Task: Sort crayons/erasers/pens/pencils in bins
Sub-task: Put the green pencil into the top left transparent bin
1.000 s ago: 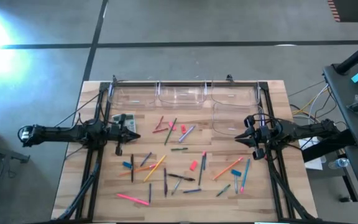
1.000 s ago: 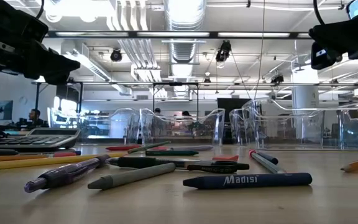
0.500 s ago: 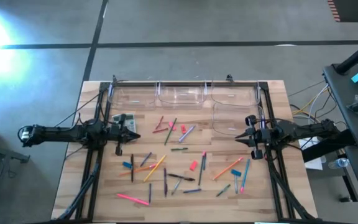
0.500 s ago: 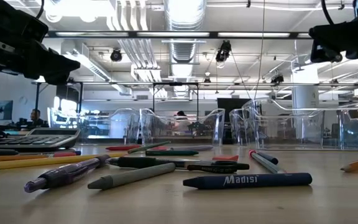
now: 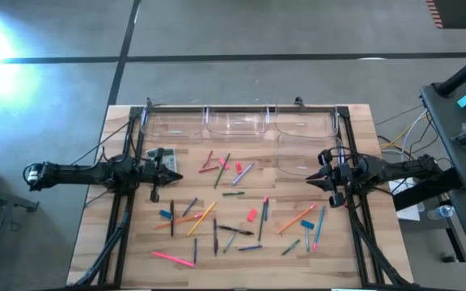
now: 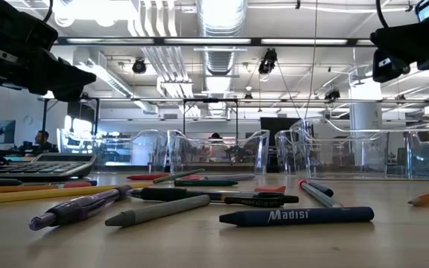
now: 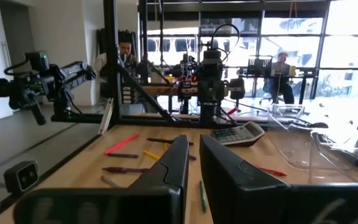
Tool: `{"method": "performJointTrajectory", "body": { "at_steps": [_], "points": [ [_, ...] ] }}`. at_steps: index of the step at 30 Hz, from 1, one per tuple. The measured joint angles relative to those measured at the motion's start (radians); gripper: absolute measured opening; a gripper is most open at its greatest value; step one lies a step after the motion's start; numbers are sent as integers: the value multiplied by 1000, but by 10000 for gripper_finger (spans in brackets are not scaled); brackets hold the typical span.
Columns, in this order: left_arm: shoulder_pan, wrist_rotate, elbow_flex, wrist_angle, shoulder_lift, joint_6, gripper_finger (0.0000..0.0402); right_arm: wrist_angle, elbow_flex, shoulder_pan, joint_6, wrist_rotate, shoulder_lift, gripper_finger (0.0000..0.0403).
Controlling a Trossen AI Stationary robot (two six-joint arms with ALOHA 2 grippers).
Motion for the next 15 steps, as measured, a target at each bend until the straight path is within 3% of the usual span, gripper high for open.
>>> {"method": "performJointTrajectory", "body": {
  "at_steps": [15],
  "points": [
    [0, 0, 0, 0, 0, 0, 0, 4, 0, 0, -75, 54, 0, 31]
  ]
}}
